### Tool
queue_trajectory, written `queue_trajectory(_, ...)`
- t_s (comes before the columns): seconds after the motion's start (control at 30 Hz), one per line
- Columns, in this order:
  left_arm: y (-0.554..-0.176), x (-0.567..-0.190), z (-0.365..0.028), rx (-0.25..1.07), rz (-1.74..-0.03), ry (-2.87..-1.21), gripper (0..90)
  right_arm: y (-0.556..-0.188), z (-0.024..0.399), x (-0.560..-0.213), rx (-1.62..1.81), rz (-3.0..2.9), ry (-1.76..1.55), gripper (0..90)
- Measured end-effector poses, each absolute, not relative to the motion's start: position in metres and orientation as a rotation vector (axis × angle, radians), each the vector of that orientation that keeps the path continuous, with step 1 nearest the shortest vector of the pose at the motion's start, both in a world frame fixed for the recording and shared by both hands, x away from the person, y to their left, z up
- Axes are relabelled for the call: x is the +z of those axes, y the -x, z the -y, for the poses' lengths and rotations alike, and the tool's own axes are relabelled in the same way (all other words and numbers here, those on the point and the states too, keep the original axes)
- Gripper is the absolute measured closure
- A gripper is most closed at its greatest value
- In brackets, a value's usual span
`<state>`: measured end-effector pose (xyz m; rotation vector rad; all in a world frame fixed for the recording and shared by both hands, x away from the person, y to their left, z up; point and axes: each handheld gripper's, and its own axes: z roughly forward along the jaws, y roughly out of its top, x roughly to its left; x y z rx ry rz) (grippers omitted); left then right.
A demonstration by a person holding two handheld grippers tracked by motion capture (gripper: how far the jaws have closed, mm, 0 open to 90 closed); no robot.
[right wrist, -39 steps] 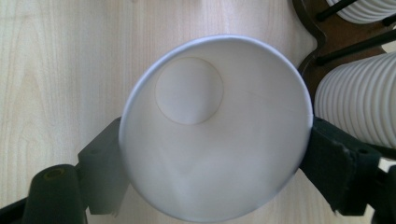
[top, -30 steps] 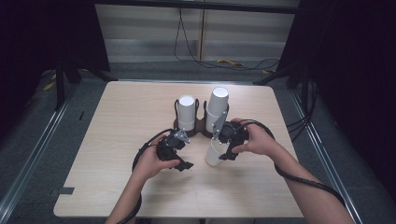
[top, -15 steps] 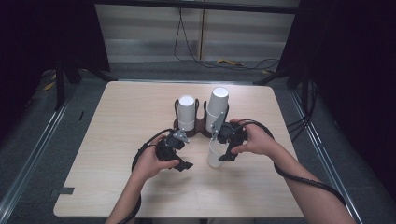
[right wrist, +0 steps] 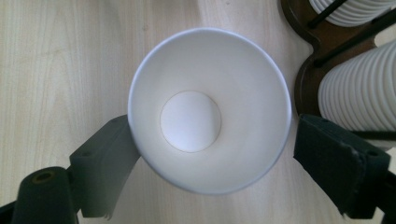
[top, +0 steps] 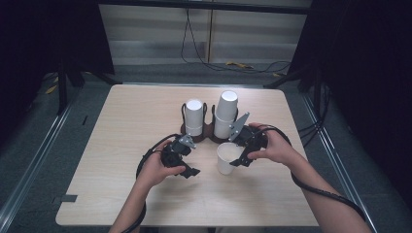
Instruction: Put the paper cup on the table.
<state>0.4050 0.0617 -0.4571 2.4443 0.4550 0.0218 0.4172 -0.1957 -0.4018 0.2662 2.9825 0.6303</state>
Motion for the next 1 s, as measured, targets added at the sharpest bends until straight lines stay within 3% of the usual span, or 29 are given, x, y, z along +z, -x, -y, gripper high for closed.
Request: queue_trajectory(1.0,-0.404,-0.459,-0.071,0.036,-0.482,-2.439,16.1,-0.375,0.279,-0.445,0.874,-2.809,-0.594,13.5)
